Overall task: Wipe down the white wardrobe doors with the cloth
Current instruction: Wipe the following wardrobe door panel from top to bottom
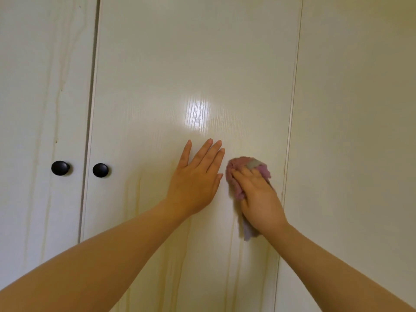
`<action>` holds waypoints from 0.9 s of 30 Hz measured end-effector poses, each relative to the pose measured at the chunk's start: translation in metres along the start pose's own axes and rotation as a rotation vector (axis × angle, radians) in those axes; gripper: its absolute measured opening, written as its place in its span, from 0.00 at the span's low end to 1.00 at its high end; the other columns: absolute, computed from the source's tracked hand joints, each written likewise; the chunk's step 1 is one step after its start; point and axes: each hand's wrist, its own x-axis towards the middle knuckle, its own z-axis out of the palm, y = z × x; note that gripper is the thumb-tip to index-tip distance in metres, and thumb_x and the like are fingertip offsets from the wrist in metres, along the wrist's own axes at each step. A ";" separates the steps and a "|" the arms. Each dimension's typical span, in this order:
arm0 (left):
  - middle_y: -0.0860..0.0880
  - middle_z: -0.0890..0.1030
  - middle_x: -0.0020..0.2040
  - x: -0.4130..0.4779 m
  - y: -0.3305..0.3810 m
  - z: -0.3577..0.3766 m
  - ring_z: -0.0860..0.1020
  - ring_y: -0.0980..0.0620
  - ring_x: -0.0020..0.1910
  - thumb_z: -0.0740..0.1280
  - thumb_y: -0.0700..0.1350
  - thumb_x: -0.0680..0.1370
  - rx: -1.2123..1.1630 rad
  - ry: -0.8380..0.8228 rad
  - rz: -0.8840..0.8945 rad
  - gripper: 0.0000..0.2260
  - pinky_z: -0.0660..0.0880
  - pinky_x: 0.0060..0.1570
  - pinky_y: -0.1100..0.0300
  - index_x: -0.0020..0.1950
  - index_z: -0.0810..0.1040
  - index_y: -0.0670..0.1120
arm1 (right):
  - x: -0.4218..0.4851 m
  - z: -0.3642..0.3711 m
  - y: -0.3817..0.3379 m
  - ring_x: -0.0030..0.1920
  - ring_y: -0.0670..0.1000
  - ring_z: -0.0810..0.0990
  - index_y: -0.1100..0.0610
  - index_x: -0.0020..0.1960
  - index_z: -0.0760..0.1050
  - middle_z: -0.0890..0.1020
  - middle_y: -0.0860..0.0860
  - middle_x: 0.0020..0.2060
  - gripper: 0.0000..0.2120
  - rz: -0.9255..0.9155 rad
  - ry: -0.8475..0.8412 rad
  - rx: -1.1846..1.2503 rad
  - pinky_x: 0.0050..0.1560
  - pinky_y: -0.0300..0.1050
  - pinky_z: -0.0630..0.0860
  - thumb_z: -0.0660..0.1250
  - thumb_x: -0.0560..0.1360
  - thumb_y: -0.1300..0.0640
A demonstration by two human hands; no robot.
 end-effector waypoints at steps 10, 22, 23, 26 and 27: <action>0.43 0.74 0.67 -0.003 -0.004 0.006 0.72 0.45 0.67 0.52 0.47 0.81 0.001 0.053 0.040 0.21 0.59 0.66 0.40 0.67 0.74 0.40 | 0.012 0.008 -0.009 0.63 0.54 0.67 0.64 0.66 0.71 0.74 0.58 0.63 0.24 0.028 -0.059 0.020 0.64 0.39 0.56 0.54 0.73 0.57; 0.44 0.73 0.68 -0.007 0.019 0.002 0.69 0.45 0.70 0.55 0.47 0.79 -0.023 0.041 0.062 0.21 0.58 0.68 0.41 0.68 0.73 0.41 | -0.020 0.009 0.004 0.63 0.55 0.71 0.61 0.65 0.72 0.75 0.57 0.62 0.22 0.118 -0.084 0.005 0.65 0.37 0.55 0.55 0.72 0.61; 0.44 0.73 0.68 -0.008 0.021 0.002 0.69 0.45 0.69 0.55 0.47 0.79 -0.025 0.042 0.073 0.21 0.58 0.68 0.41 0.68 0.73 0.41 | -0.024 0.004 0.009 0.62 0.54 0.71 0.62 0.63 0.74 0.77 0.57 0.61 0.22 0.065 -0.091 -0.011 0.64 0.38 0.57 0.54 0.72 0.60; 0.44 0.73 0.68 -0.004 0.027 0.002 0.70 0.45 0.69 0.55 0.47 0.79 -0.018 0.035 0.066 0.21 0.58 0.68 0.41 0.68 0.73 0.41 | 0.003 -0.019 0.028 0.59 0.56 0.73 0.60 0.64 0.72 0.76 0.58 0.60 0.21 0.197 -0.045 0.019 0.52 0.33 0.61 0.58 0.73 0.67; 0.44 0.73 0.68 -0.003 0.028 0.003 0.70 0.44 0.69 0.54 0.47 0.79 -0.016 0.030 0.055 0.21 0.58 0.68 0.40 0.68 0.73 0.41 | 0.015 -0.022 0.036 0.61 0.56 0.72 0.59 0.66 0.71 0.75 0.57 0.61 0.22 0.253 -0.015 0.033 0.50 0.31 0.59 0.57 0.74 0.69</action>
